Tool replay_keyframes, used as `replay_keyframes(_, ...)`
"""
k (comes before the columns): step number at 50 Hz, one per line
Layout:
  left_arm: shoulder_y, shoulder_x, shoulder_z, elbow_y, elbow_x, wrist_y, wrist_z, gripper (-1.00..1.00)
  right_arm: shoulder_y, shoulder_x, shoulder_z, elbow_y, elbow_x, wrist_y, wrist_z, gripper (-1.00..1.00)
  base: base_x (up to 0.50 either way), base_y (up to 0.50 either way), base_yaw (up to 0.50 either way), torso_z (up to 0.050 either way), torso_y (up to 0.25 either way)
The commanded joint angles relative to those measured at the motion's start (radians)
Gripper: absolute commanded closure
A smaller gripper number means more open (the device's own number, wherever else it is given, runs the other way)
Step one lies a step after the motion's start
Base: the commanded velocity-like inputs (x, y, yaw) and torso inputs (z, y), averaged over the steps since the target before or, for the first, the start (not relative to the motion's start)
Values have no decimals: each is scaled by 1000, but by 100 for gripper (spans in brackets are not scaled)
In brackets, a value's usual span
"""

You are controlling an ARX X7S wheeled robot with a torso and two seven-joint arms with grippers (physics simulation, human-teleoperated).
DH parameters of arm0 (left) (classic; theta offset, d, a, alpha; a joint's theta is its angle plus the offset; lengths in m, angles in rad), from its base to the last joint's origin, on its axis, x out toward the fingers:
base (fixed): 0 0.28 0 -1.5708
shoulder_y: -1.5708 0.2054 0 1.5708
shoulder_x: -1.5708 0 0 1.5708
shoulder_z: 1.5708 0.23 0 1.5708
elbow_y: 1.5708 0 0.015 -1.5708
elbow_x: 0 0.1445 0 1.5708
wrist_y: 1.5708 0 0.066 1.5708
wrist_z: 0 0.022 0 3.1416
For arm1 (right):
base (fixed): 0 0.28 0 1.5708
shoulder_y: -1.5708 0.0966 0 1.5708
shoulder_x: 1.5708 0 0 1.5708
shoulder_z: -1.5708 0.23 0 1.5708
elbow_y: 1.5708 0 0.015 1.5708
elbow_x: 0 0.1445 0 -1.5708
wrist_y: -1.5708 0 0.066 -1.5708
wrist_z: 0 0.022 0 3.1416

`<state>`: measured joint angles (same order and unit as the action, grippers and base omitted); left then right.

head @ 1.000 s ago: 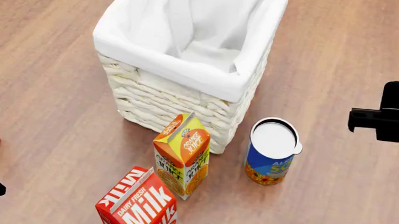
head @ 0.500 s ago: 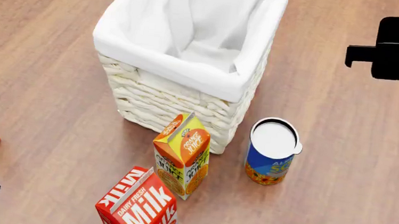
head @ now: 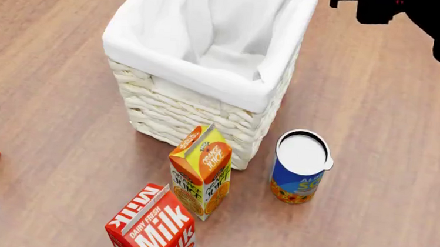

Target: Pick up the butter and put it in the basket.

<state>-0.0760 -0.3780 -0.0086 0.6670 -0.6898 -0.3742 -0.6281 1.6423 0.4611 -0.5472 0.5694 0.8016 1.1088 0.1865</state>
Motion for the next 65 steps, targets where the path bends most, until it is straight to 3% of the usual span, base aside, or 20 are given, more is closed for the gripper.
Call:
replay_keyframes(1, 18, 14, -24, 14, 3, -3, 28, -100, 115, -138, -48, 210, -119, -117, -178, 100, 0, 0, 0, 0, 0)
replay_keyframes(29, 4, 13, -35, 18, -29, -19, -9, -100, 313, -392, -193, 729, -212, -341, -638, 100, 0, 0, 0, 0, 1)
replay_keyframes(50, 7, 10, -39, 49, -54, -31, -40, -100, 306, -459, 10, 739, -443, -241, -725, 100, 0, 0, 0, 0, 1)
replay_keyframes(65, 13, 4, -43, 68, -72, -37, -56, -100, 294, -460, -101, 739, -331, -188, -719, 100, 0, 0, 0, 0, 1)
